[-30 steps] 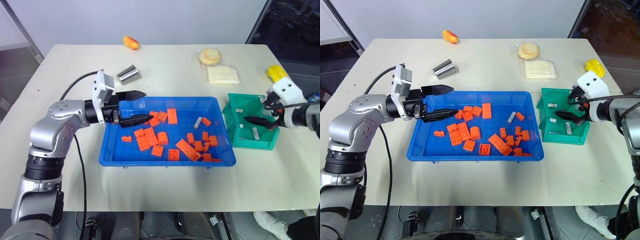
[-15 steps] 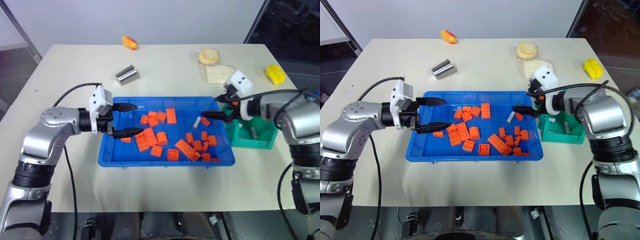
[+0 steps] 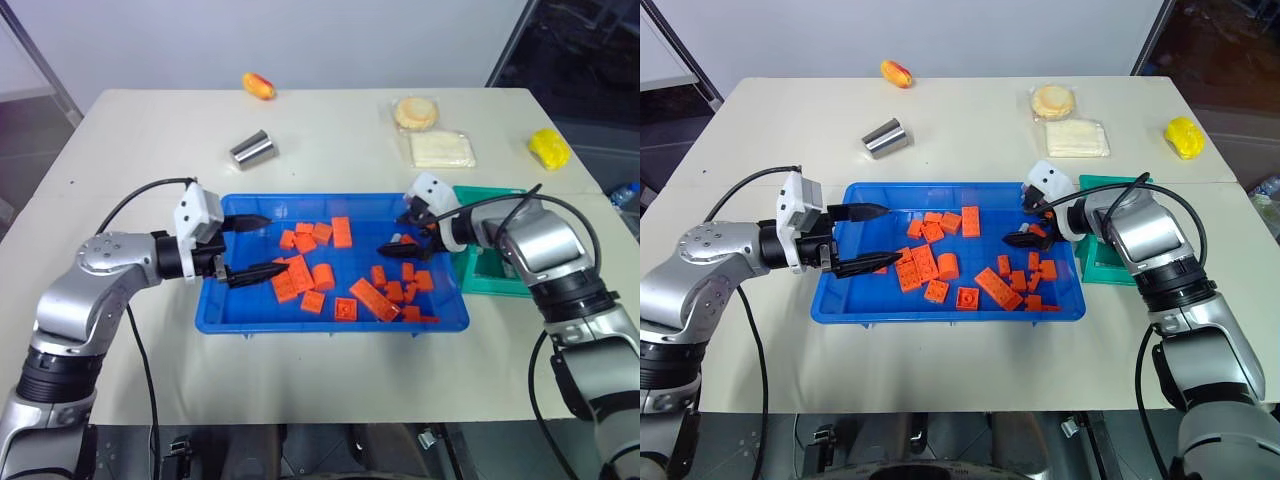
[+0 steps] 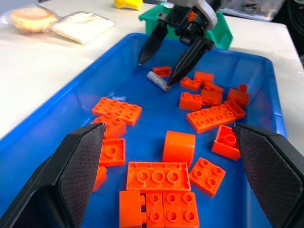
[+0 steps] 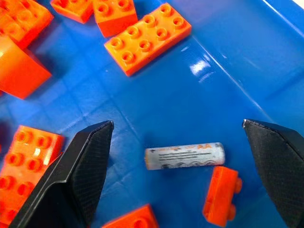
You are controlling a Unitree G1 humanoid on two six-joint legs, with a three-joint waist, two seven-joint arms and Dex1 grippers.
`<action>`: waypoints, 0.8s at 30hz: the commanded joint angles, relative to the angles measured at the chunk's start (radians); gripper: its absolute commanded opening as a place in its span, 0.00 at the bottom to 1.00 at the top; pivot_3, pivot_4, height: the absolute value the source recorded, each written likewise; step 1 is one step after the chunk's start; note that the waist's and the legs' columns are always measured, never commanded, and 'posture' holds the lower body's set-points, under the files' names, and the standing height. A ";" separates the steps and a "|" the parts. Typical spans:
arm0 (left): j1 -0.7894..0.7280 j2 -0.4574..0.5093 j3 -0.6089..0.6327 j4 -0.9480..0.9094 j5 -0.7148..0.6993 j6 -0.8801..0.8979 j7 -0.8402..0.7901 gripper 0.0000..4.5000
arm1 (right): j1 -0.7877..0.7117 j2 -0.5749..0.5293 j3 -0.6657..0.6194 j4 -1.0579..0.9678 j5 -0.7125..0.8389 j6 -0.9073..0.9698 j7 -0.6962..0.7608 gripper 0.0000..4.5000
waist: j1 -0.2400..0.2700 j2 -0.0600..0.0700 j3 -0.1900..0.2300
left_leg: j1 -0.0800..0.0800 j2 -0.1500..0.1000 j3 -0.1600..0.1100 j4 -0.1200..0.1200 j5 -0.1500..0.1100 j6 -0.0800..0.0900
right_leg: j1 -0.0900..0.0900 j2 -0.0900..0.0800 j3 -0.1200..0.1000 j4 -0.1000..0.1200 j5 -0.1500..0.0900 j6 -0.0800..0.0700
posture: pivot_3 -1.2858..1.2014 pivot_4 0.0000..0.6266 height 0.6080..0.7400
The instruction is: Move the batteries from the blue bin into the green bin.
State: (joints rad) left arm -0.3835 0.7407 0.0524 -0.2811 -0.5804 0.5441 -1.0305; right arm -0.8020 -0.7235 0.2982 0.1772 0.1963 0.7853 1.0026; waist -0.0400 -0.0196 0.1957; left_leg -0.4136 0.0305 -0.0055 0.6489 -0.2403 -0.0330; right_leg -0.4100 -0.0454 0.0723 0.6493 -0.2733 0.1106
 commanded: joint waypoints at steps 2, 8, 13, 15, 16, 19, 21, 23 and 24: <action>0.007 -0.001 0.032 -0.039 -0.021 0.006 0.024 1.00 | -0.001 -0.019 0.048 0.002 -0.055 -0.047 0.053 0.99 | -0.001 0.000 0.000 | 0.001 0.000 0.000 0.000 0.000 0.000 | 0.000 0.000 0.000 0.000 0.000 0.000 | 0.52 0.24 1.00; -0.006 -0.015 0.022 -0.040 -0.020 0.004 0.045 1.00 | -0.024 -0.009 0.096 0.038 -0.127 -0.091 0.099 0.99 | -0.001 -0.001 -0.001 | 0.002 0.000 0.000 0.000 0.000 0.000 | 0.002 0.000 0.000 0.000 0.000 0.000 | 0.52 0.24 1.00; -0.017 -0.031 0.016 -0.041 -0.015 -0.001 0.063 1.00 | -0.057 -0.001 0.115 0.070 -0.155 -0.082 0.143 0.99 | -0.002 -0.001 -0.001 | 0.003 0.000 0.000 0.000 0.000 0.000 | 0.003 0.000 0.000 0.000 0.000 0.000 | 0.52 0.24 1.00; -0.017 -0.042 0.015 -0.043 -0.014 -0.004 0.074 1.00 | -0.074 0.002 0.125 0.083 -0.169 -0.075 0.160 0.99 | -0.002 -0.001 -0.001 | 0.003 0.000 0.000 0.000 0.000 0.000 | 0.003 0.000 0.000 0.000 0.000 0.000 | 0.52 0.24 1.00; -0.016 -0.048 0.014 -0.045 -0.014 -0.005 0.080 1.00 | -0.082 0.003 0.131 0.090 -0.177 -0.074 0.167 0.99 | -0.002 -0.001 -0.001 | 0.003 0.000 0.000 0.000 0.000 0.000 | 0.003 0.000 0.000 0.000 0.000 0.000 | 0.52 0.24 1.00; -0.007 -0.062 0.006 -0.053 -0.005 -0.012 0.091 1.00 | -0.106 0.002 0.160 0.110 -0.218 -0.091 0.179 0.99 | -0.001 -0.001 -0.001 | 0.003 0.000 0.000 0.000 0.000 0.000 | 0.003 0.000 0.000 0.000 0.000 0.000 | 0.52 0.24 1.00; 0.001 -0.071 0.003 -0.059 -0.002 -0.015 0.098 1.00 | -0.121 0.003 0.175 0.116 -0.241 -0.100 0.188 0.99 | -0.001 -0.001 -0.001 | 0.003 0.000 0.000 0.000 0.000 0.000 | 0.003 0.000 0.000 0.000 0.000 0.000 | 0.52 0.24 1.00; 0.009 -0.081 0.002 -0.064 0.001 -0.020 0.107 1.00 | -0.134 0.002 0.192 0.113 -0.265 -0.110 0.201 0.99 | -0.001 -0.001 -0.001 | 0.003 0.000 0.000 0.000 0.000 0.000 | 0.003 0.000 0.000 0.000 0.000 0.000 | 0.52 0.24 1.00; 0.012 -0.089 0.004 -0.065 0.000 -0.024 0.113 1.00 | -0.136 -0.003 0.202 0.106 -0.277 -0.116 0.211 0.99 | -0.001 -0.001 -0.001 | 0.003 0.000 0.000 0.000 0.000 0.000 | 0.003 0.000 0.000 0.000 0.000 0.000 | 0.52 0.24 1.00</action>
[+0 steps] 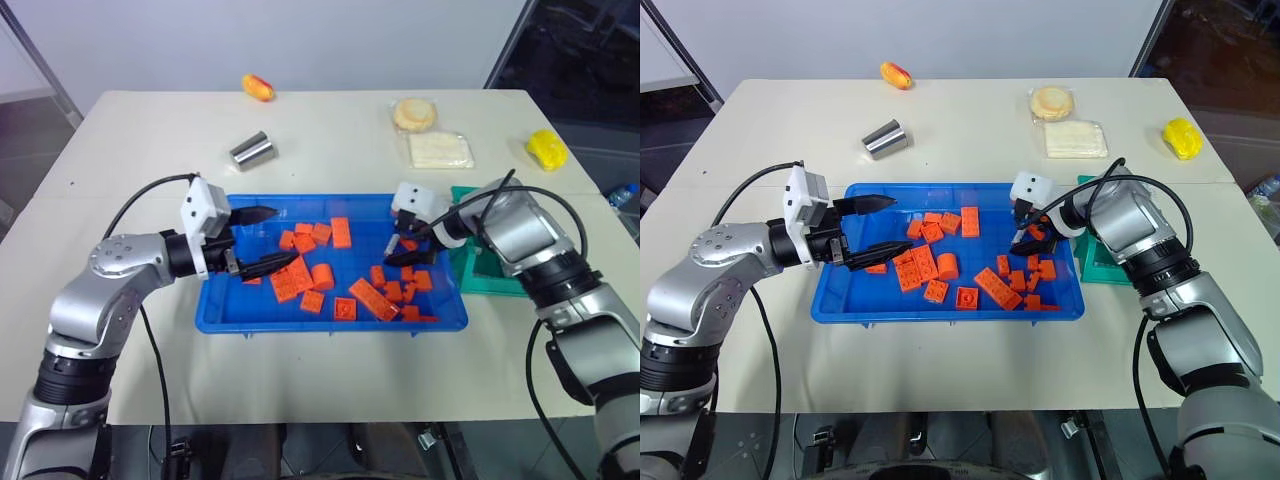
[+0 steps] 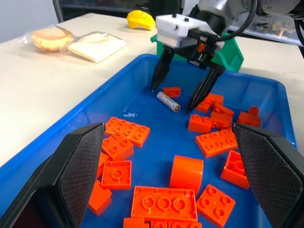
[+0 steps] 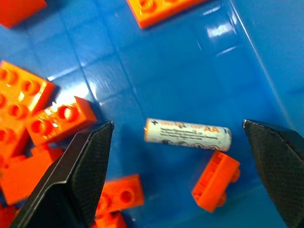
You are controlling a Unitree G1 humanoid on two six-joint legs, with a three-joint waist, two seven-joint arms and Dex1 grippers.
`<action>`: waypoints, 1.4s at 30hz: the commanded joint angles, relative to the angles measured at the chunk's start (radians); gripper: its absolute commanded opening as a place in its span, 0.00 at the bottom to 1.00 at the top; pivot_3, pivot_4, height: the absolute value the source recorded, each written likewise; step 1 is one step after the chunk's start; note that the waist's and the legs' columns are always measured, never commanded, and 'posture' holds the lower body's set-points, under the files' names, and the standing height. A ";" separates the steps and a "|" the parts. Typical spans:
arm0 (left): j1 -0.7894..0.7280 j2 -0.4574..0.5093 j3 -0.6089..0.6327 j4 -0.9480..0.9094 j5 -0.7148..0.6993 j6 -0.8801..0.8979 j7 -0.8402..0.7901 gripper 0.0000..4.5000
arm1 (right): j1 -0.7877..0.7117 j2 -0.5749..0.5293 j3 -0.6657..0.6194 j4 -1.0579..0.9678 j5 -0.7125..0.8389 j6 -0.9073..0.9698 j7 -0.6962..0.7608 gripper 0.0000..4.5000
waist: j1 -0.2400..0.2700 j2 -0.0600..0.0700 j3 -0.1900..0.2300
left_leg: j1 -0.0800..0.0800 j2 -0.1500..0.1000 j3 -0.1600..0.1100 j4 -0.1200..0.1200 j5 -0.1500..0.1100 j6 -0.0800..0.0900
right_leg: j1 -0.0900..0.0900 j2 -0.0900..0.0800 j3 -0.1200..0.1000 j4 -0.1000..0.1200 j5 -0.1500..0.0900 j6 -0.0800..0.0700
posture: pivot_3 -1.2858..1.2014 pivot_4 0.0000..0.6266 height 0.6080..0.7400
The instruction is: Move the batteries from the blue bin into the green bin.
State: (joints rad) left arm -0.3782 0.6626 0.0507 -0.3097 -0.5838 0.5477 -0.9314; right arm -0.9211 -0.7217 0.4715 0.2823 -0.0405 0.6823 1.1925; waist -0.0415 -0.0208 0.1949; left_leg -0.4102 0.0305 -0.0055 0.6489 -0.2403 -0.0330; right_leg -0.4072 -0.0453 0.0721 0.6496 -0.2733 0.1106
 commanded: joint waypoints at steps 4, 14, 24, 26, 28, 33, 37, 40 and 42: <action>0.012 -0.038 0.003 -0.039 0.007 -0.038 0.034 1.00 | -0.007 -0.015 0.037 -0.028 -0.062 -0.010 0.048 0.99 | 0.002 0.000 0.000 | 0.000 0.000 0.000 0.000 0.000 0.000 | 0.000 0.000 0.000 0.000 0.000 0.000 | 0.52 0.24 1.00; 0.029 -0.091 -0.015 -0.025 0.027 -0.076 0.054 1.00 | 0.001 0.005 0.064 -0.011 -0.139 -0.046 0.035 0.60 | 0.002 0.000 0.000 | 0.000 0.000 0.000 0.000 0.000 0.000 | 0.000 0.000 0.000 0.000 0.000 0.000 | 0.52 0.24 1.00; 0.054 -0.102 -0.018 -0.023 0.035 -0.102 0.060 1.00 | 0.003 0.019 0.048 -0.043 -0.165 -0.062 0.041 0.51 | 0.000 0.000 0.000 | 0.000 0.000 0.000 0.000 0.000 0.000 | 0.000 0.000 0.000 0.000 0.000 0.000 | 0.52 0.24 1.00; 0.055 -0.098 -0.016 -0.024 0.033 -0.101 0.059 1.00 | -0.018 0.018 0.014 -0.052 -0.155 -0.062 0.028 0.51 | 0.000 0.000 0.000 | 0.000 0.000 0.000 0.000 0.000 0.000 | 0.000 0.000 0.000 0.000 0.000 0.000 | 0.52 0.24 1.00; 0.050 -0.091 -0.011 -0.020 0.028 -0.098 0.050 1.00 | -0.060 0.002 -0.033 -0.070 -0.137 -0.048 0.030 0.51 | 0.000 0.000 0.000 | 0.000 0.000 0.000 0.000 0.000 0.000 | 0.000 0.000 0.000 0.000 0.000 0.000 | 0.52 0.24 1.00; 0.005 -0.066 -0.017 0.025 0.022 -0.103 -0.007 1.00 | -0.189 -0.110 -0.173 -0.125 -0.082 0.052 0.065 0.51 | 0.003 0.003 0.002 | -0.002 0.000 0.000 0.000 0.000 0.000 | -0.003 -0.001 0.000 0.001 0.000 0.000 | 0.52 0.24 1.00; -0.064 -0.071 -0.040 0.094 0.027 -0.113 -0.058 1.00 | -0.173 -0.285 -0.247 -0.153 -0.085 0.080 0.079 0.51 | 0.026 0.002 0.001 | -0.002 0.000 -0.001 -0.002 0.000 0.000 | -0.002 -0.001 -0.001 -0.001 0.000 0.000 | 0.52 0.24 1.00; -0.096 -0.079 -0.051 0.121 0.025 -0.115 -0.087 1.00 | -0.105 -0.372 -0.288 -0.175 -0.075 0.098 0.083 0.51 | 0.026 0.002 0.001 | -0.002 -0.001 0.001 -0.001 -0.001 0.001 | -0.001 -0.001 0.000 -0.004 0.000 0.000 | 0.52 0.24 1.00; -0.123 -0.084 -0.067 0.144 0.031 -0.119 -0.111 1.00 | -0.025 -0.440 -0.328 -0.197 -0.070 0.109 0.076 0.51 | 0.025 0.002 0.001 | -0.002 -0.001 0.002 -0.001 -0.001 0.001 | -0.002 -0.001 0.000 -0.003 0.000 0.000 | 0.52 0.24 1.00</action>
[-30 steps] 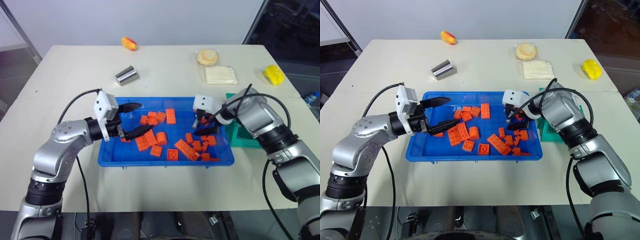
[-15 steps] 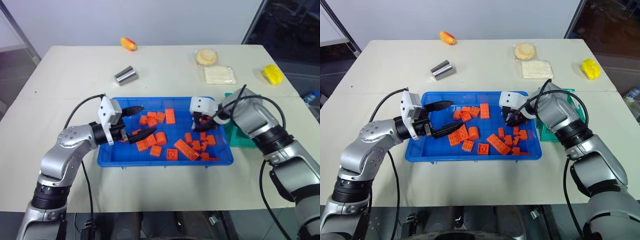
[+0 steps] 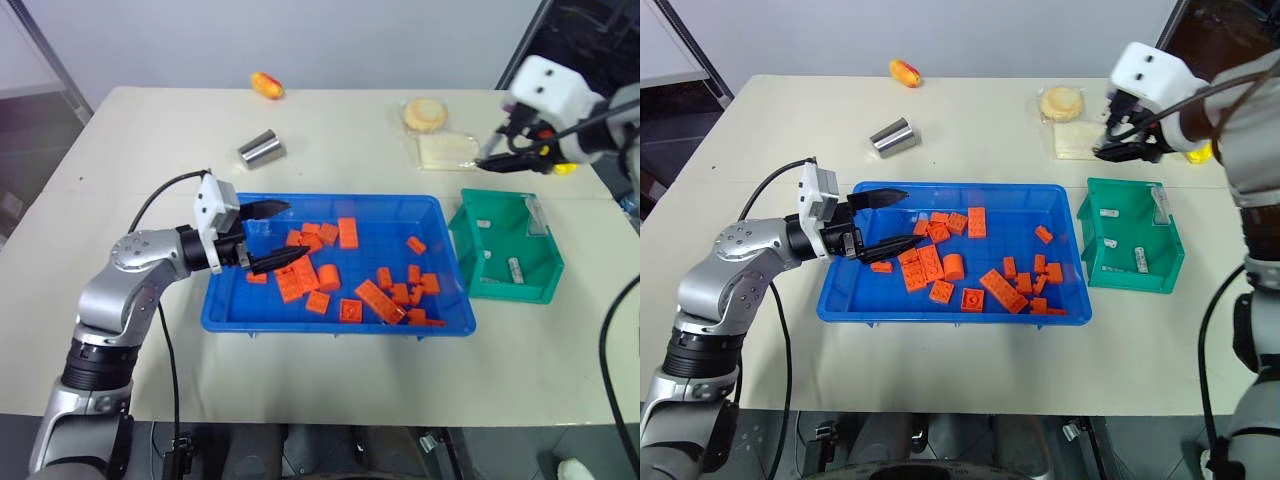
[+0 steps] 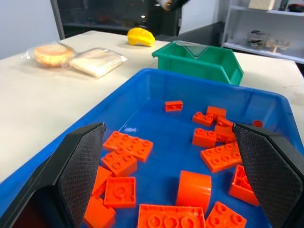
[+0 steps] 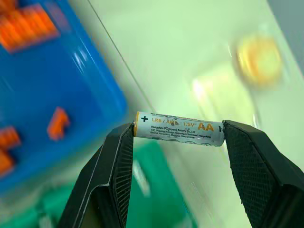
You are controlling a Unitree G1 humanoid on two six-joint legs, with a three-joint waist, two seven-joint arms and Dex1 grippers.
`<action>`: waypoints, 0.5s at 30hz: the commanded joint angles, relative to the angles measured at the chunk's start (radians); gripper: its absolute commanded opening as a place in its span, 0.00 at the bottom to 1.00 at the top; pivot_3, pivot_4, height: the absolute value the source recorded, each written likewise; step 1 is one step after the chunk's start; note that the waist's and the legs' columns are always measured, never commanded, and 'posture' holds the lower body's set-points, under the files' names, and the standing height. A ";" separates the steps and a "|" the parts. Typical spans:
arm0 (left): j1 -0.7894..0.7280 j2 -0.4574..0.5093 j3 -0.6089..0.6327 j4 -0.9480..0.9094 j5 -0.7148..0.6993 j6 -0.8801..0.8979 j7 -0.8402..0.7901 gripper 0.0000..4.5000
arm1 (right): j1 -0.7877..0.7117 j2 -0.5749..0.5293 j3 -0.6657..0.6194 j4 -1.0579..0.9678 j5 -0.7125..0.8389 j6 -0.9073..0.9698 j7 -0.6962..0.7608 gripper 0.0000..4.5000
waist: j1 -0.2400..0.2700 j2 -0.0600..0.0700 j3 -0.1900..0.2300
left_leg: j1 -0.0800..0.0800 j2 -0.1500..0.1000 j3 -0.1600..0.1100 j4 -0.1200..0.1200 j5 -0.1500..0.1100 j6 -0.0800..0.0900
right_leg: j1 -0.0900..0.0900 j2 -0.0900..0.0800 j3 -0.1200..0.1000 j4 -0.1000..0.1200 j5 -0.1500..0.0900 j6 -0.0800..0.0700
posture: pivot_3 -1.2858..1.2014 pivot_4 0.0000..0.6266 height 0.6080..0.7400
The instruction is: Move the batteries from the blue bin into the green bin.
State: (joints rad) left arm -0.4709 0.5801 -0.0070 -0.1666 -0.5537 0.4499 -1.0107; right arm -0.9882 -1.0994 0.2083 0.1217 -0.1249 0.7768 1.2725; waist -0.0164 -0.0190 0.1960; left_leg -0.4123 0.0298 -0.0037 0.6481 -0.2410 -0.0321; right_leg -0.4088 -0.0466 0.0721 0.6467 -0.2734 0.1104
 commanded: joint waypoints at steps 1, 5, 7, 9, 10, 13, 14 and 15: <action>-0.047 -0.006 -0.020 0.015 0.005 -0.024 -0.044 1.00 | 0.092 -0.087 -0.093 -0.052 0.028 0.033 -0.008 0.51 | 0.001 0.001 0.000 | 0.000 0.000 0.000 0.000 0.000 0.000 | 0.000 0.000 0.000 0.000 0.000 0.000 | 0.52 0.24 1.00; -0.090 -0.015 -0.045 0.054 0.016 -0.031 -0.083 1.00 | 0.242 -0.110 -0.163 -0.097 0.080 0.073 -0.036 0.51 | -0.007 0.001 0.000 | 0.000 0.000 0.000 0.000 0.000 0.000 | -0.001 0.001 0.000 0.001 0.000 0.000 | 0.52 0.24 1.00; -0.101 -0.018 -0.051 0.065 0.022 -0.034 -0.093 1.00 | 0.297 -0.106 -0.180 -0.100 0.094 0.064 -0.055 0.51 | -0.009 0.001 0.000 | 0.001 0.001 0.000 0.000 0.000 0.000 | -0.001 0.001 0.001 0.002 0.000 0.000 | 0.52 0.24 1.00; -0.107 -0.019 -0.053 0.070 0.026 -0.034 -0.100 1.00 | 0.334 -0.090 -0.197 -0.087 0.110 0.055 -0.081 0.73 | -0.011 0.001 0.000 | 0.001 0.001 0.001 0.000 0.000 0.000 | -0.001 0.001 0.001 0.002 0.000 0.000 | 0.52 0.24 1.00; -0.107 -0.018 -0.052 0.069 0.026 -0.032 -0.103 1.00 | 0.347 -0.086 -0.200 -0.088 0.119 0.053 -0.086 0.83 | -0.011 0.001 0.000 | 0.001 0.001 0.001 0.000 0.000 0.000 | -0.001 0.001 0.001 0.002 0.000 0.000 | 0.52 0.24 1.00; -0.103 -0.010 -0.044 0.057 0.025 -0.023 -0.106 1.00 | 0.351 -0.074 -0.201 -0.094 0.144 0.059 -0.102 0.99 | -0.013 0.001 0.000 | 0.001 0.001 0.001 0.000 0.000 0.000 | -0.001 0.001 0.001 0.002 0.000 0.000 | 0.52 0.24 1.00; -0.100 -0.007 -0.041 0.053 0.024 -0.018 -0.104 1.00 | 0.346 -0.069 -0.199 -0.094 0.150 0.060 -0.109 0.99 | -0.013 0.001 0.000 | 0.001 0.001 0.001 0.000 0.000 0.000 | -0.001 0.001 0.001 0.002 0.000 0.000 | 0.52 0.24 1.00; -0.097 -0.005 -0.038 0.050 0.024 -0.015 -0.100 1.00 | 0.341 -0.066 -0.196 -0.092 0.154 0.059 -0.115 0.99 | -0.013 0.001 0.000 | 0.001 0.001 0.001 0.000 0.000 0.000 | -0.001 0.001 0.001 0.002 0.000 0.000 | 0.52 0.24 1.00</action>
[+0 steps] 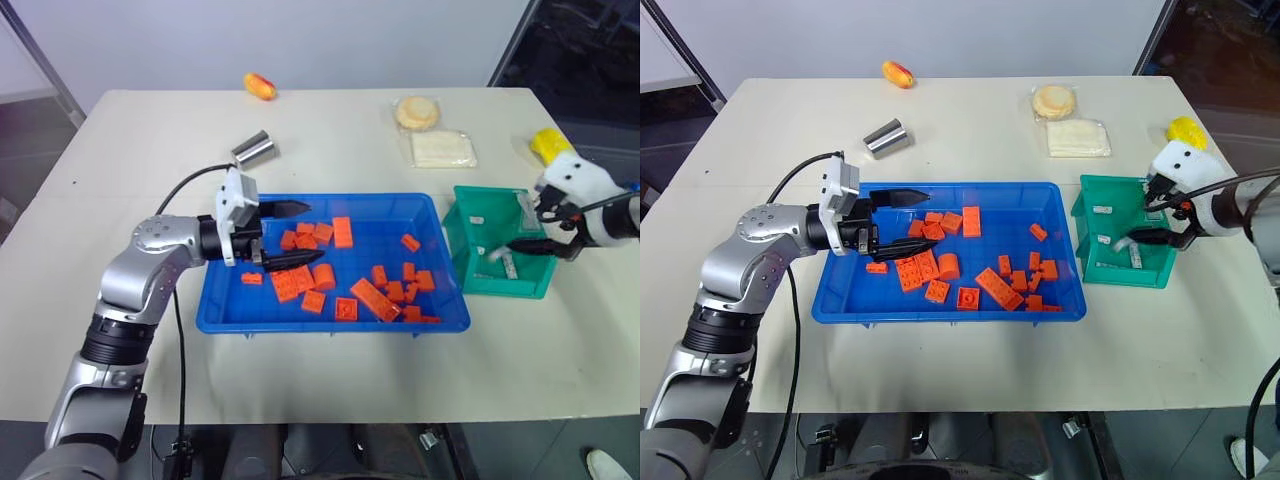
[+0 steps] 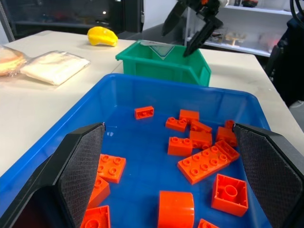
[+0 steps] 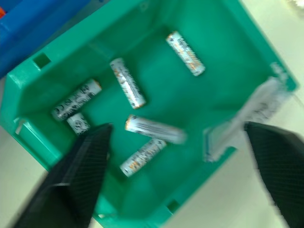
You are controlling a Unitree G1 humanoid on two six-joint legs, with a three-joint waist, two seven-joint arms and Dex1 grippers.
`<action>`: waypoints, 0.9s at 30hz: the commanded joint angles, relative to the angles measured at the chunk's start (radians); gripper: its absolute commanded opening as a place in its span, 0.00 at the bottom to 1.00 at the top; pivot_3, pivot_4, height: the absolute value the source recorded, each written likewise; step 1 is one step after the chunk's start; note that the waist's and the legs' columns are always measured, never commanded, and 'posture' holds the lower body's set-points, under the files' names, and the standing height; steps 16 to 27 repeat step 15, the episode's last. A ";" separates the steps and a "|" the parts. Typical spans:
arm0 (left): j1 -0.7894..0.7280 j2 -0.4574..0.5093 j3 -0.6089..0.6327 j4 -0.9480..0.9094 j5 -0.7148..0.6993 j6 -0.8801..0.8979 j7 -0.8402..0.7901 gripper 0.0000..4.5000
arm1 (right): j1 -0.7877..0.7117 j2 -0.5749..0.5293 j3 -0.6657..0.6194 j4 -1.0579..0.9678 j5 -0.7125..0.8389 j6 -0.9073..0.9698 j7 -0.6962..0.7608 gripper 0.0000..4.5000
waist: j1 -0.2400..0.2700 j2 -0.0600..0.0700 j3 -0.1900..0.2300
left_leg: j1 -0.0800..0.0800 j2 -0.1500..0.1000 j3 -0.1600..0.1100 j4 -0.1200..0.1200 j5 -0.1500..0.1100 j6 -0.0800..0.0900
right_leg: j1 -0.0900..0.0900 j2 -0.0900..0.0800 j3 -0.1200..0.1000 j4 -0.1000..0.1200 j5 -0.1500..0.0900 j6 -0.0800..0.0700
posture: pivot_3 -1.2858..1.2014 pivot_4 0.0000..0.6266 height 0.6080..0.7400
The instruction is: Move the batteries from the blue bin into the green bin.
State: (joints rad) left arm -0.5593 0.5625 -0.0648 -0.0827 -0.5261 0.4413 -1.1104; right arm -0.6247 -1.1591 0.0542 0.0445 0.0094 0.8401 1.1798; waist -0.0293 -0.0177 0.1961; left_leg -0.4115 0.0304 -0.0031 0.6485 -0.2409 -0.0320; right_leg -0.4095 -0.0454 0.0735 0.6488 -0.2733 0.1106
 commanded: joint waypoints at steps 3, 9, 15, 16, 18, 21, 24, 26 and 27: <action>-0.002 0.017 0.034 -0.037 0.003 -0.007 0.022 1.00 | -0.064 0.014 -0.039 0.021 0.025 -0.010 -0.062 0.99 | -0.001 0.000 0.000 | 0.000 0.000 0.000 0.000 0.000 0.000 | 0.000 0.000 0.000 0.000 0.000 0.000 | 0.52 0.24 1.00; -0.006 0.036 0.180 0.053 0.051 -0.110 0.157 1.00 | -0.170 0.069 -0.131 0.299 0.007 -0.191 -0.265 0.99 | -0.009 0.000 0.000 | 0.000 0.000 0.000 0.000 0.000 0.000 | 0.000 0.000 0.000 0.000 0.000 0.000 | 0.52 0.24 1.00; 0.080 0.111 0.314 0.034 0.053 -0.111 0.234 1.00 | -0.131 0.053 -0.236 0.543 0.020 -0.438 -0.398 0.99 | -0.009 0.000 0.000 | 0.000 0.000 0.001 -0.001 0.000 0.000 | 0.000 -0.001 0.000 -0.001 0.000 0.000 | 0.52 0.24 1.00; 0.080 0.111 0.314 0.034 0.053 -0.111 0.234 1.00 | -0.131 0.053 -0.236 0.543 0.020 -0.438 -0.398 0.99 | -0.009 0.000 0.000 | 0.000 0.000 0.001 -0.001 0.000 0.000 | 0.000 -0.001 0.000 -0.001 0.000 0.000 | 0.52 0.24 1.00; 0.080 0.111 0.314 0.034 0.053 -0.111 0.234 1.00 | -0.131 0.053 -0.236 0.543 0.020 -0.438 -0.398 0.99 | -0.009 0.000 0.000 | 0.000 0.000 0.001 -0.001 0.000 0.000 | 0.000 -0.001 0.000 -0.001 0.000 0.000 | 0.52 0.24 1.00; 0.080 0.111 0.314 0.034 0.053 -0.111 0.234 1.00 | -0.131 0.053 -0.236 0.543 0.020 -0.438 -0.398 0.99 | -0.009 0.000 0.000 | 0.000 0.000 0.001 -0.001 0.000 0.000 | 0.000 -0.001 0.000 -0.001 0.000 0.000 | 0.52 0.24 1.00; 0.080 0.111 0.314 0.034 0.053 -0.111 0.234 1.00 | -0.131 0.053 -0.236 0.543 0.020 -0.438 -0.398 0.99 | -0.009 0.000 0.000 | 0.000 0.000 0.001 -0.001 0.000 0.000 | 0.000 -0.001 0.000 -0.001 0.000 0.000 | 0.52 0.24 1.00; 0.080 0.111 0.314 0.034 0.053 -0.111 0.234 1.00 | -0.131 0.053 -0.236 0.543 0.020 -0.438 -0.398 0.99 | -0.009 0.000 0.000 | 0.000 0.000 0.001 -0.001 0.000 0.000 | 0.000 -0.001 0.000 -0.001 0.000 0.000 | 0.52 0.24 1.00; 0.080 0.111 0.314 0.034 0.053 -0.111 0.234 1.00 | -0.131 0.053 -0.236 0.543 0.020 -0.438 -0.398 0.99 | -0.009 0.000 0.000 | 0.000 0.000 0.001 -0.001 0.000 0.000 | 0.000 -0.001 0.000 -0.001 0.000 0.000 | 0.52 0.24 1.00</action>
